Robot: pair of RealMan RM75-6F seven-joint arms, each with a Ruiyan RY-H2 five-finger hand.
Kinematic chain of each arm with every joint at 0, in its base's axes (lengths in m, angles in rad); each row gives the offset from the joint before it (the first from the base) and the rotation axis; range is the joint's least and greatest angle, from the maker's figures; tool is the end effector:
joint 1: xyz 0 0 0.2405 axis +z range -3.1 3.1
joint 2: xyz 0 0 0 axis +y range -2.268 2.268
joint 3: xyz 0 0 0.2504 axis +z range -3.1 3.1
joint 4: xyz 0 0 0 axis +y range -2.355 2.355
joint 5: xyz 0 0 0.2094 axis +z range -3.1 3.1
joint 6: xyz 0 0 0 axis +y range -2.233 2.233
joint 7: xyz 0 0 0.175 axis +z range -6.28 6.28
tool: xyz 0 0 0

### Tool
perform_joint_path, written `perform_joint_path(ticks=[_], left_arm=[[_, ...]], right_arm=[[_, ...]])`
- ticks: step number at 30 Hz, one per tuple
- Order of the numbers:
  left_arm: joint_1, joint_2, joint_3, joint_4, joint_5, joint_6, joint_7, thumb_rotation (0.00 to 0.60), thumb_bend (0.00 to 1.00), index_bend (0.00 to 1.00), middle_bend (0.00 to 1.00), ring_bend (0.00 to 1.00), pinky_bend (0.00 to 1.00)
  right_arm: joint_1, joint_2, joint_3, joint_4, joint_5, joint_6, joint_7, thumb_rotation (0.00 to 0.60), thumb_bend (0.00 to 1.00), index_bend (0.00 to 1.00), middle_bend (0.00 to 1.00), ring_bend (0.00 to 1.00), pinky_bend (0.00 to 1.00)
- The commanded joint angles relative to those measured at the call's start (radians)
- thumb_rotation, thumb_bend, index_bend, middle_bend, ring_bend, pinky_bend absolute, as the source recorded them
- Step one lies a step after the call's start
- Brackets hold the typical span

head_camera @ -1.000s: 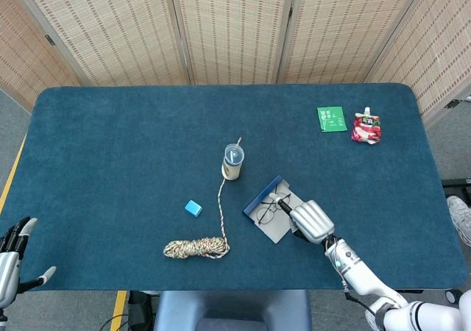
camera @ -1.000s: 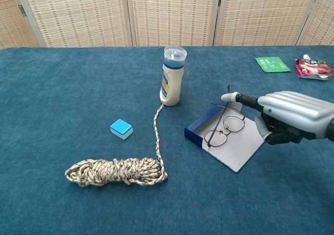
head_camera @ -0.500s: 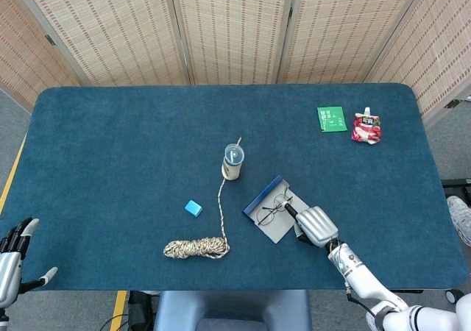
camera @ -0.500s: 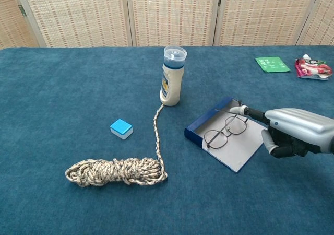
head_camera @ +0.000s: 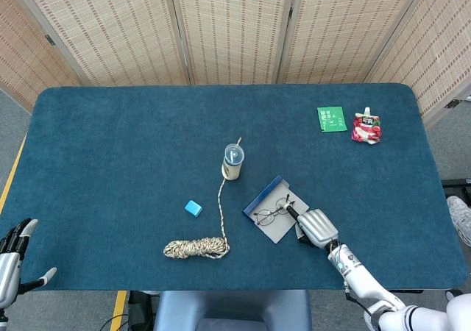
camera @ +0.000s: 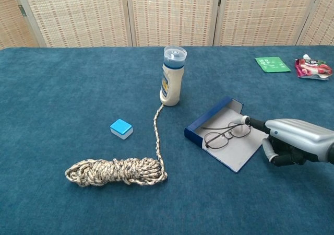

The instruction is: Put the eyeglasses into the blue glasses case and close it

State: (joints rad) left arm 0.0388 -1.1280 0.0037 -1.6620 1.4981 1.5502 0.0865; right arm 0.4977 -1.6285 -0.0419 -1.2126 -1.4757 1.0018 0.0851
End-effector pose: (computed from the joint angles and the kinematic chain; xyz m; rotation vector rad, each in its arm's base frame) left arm -0.3183 0.1615 0.1516 -1.3184 -0.9503 -0.7936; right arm -0.2457 -0.2870 -0.0658 1.9380 -1.1596 0.8662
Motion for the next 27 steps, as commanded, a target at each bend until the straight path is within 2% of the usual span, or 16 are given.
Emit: perform_joint_path(ticks=[1, 9, 10, 13, 15, 20, 27], left_arm=[[0.001, 0.0, 0.0, 0.001, 0.0, 0.0, -0.001, 0.6, 0.19, 0.07, 0.09, 0.12, 0.23], [0.002, 0.003, 0.001, 0.003, -0.001, 0.001, -0.003, 0.6, 0.2, 0.07, 0.09, 0.12, 0.23], [0.002, 0.003, 0.0, 0.002, 0.0, 0.001, -0.003, 0.6, 0.2, 0.07, 0.09, 0.12, 0.23], [0.0, 0.002, 0.0, 0.002, 0.005, 0.002, -0.004, 0.6, 0.2, 0.07, 0.09, 0.12, 0.23], [-0.002, 0.0, 0.001, 0.002, 0.008, 0.001, -0.004, 0.6, 0.19, 0.07, 0.09, 0.12, 0.23], [0.0, 0.001, 0.002, 0.0, 0.009, 0.004, -0.003, 0.6, 0.19, 0.07, 0.09, 0.12, 0.23], [0.01, 0.002, 0.005, 0.003, 0.003, 0.011, -0.008, 0.6, 0.2, 0.07, 0.09, 0.12, 0.23]], right_arm=[[-0.002, -0.011, 0.0, 0.017, -0.002, -0.006, 0.008, 0.6, 1.0, 0.0, 1.0, 1.0, 0.97], [-0.007, 0.002, 0.015, 0.013, -0.031, 0.045, 0.024, 0.6, 0.98, 0.0, 1.0, 1.0, 0.97], [-0.006, 0.012, 0.019, 0.002, -0.037, 0.056, 0.02, 0.6, 0.91, 0.0, 1.0, 1.0, 0.97], [0.011, 0.055, 0.044, -0.048, -0.054, 0.082, -0.032, 0.6, 0.6, 0.0, 1.0, 1.0, 0.97], [0.029, 0.073, 0.063, -0.073, -0.056, 0.08, -0.072, 0.6, 0.46, 0.0, 1.0, 1.0, 0.97], [0.091, 0.087, 0.12, -0.106, -0.039, 0.039, -0.218, 0.6, 0.26, 0.0, 1.0, 1.0, 0.98], [0.153, 0.036, 0.15, -0.066, -0.01, -0.022, -0.332, 0.6, 0.14, 0.01, 1.0, 1.0, 1.0]])
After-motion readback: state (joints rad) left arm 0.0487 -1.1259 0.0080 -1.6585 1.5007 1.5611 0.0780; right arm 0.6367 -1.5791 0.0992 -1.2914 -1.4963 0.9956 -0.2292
